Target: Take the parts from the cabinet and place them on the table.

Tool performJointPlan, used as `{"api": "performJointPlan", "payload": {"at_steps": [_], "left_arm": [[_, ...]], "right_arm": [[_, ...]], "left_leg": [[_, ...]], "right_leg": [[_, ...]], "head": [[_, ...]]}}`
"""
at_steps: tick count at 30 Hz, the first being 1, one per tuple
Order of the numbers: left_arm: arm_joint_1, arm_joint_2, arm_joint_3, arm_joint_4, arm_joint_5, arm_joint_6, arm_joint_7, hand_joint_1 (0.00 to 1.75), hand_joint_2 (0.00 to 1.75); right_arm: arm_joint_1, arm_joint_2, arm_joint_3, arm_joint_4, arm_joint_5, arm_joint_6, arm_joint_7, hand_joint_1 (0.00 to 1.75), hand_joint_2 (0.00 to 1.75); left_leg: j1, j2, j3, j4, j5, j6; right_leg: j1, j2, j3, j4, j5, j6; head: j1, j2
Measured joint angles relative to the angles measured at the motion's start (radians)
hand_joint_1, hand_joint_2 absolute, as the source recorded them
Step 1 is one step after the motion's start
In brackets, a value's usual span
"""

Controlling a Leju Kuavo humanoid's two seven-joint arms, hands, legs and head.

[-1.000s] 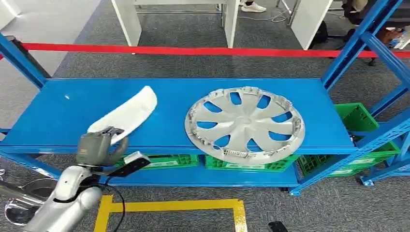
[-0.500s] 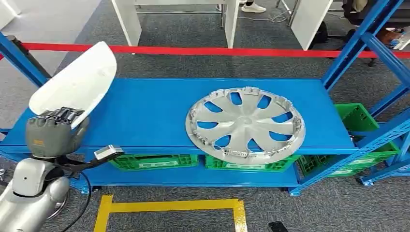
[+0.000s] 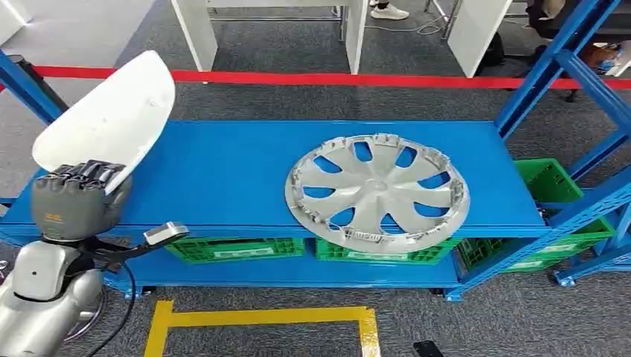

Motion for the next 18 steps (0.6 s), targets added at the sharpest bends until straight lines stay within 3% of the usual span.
{"api": "performJointPlan", "payload": {"at_steps": [5, 9, 18], "left_arm": [[-0.007, -0.003, 0.000, 0.008, 0.034, -0.015, 0.000, 1.75, 1.75], [-0.040, -0.002, -0.003, 0.045, 0.141, -0.127, 0.006, 1.75, 1.75], [-0.010, 0.031, 0.008, 0.061, 0.163, -0.132, 0.021, 1.75, 1.75]], "right_arm": [[0.001, 0.000, -0.009, 0.000, -0.003, -0.006, -0.002, 0.00, 0.00], [0.002, 0.000, -0.016, 0.000, -0.011, -0.010, -0.013, 0.00, 0.00], [0.004, 0.010, -0.021, 0.000, 0.002, -0.014, 0.004, 0.00, 0.00]], "left_leg": [[0.000, 0.000, 0.000, 0.000, 0.000, 0.000], [0.000, 0.001, 0.000, 0.000, 0.000, 0.000], [0.000, 0.003, 0.000, 0.000, 0.000, 0.000]], "right_leg": [[0.000, 0.000, 0.000, 0.000, 0.000, 0.000], [0.000, 0.001, 0.000, 0.000, 0.000, 0.000], [0.000, 0.003, 0.000, 0.000, 0.000, 0.000]], "head": [[0.000, 0.000], [0.000, 0.000], [0.000, 0.000]]}}
